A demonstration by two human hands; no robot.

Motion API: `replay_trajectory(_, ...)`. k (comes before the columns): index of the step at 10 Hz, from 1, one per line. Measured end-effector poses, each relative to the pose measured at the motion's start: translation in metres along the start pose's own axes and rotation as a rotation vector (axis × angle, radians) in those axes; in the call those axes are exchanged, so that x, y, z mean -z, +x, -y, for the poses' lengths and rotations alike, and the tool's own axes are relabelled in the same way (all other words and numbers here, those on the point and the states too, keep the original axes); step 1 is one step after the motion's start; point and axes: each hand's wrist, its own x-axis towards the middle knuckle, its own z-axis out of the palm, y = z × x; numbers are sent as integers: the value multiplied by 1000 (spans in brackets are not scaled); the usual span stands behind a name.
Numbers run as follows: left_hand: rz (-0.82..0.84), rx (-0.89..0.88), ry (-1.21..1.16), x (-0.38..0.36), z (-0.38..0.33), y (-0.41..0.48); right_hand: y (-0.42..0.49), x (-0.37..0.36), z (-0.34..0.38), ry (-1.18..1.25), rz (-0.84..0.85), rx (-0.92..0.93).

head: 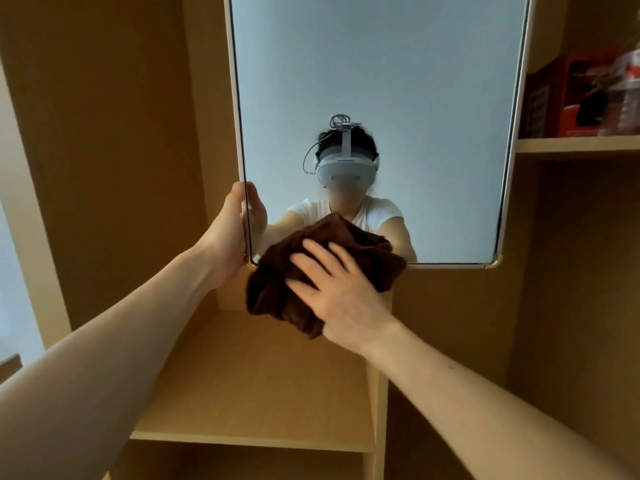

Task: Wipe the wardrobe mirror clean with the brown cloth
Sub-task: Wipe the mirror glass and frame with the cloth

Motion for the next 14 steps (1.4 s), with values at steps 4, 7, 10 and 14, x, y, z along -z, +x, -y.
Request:
replay_trajectory(4, -71, -46, 219, -5, 1, -3, -39, 13, -37, 127, -70, -155)
replay_trajectory(7, -220, 100, -296, -12, -9, -9, 31, -5, -9, 148, 16, 154)
replay_trajectory(10, -94, 113, -79, -12, -1, -2, 56, 80, -162, -36, -280, 24)
replay_trajectory(14, -151, -63, 377, -7, 6, -7, 100, 87, -87, 13, -5, -245)
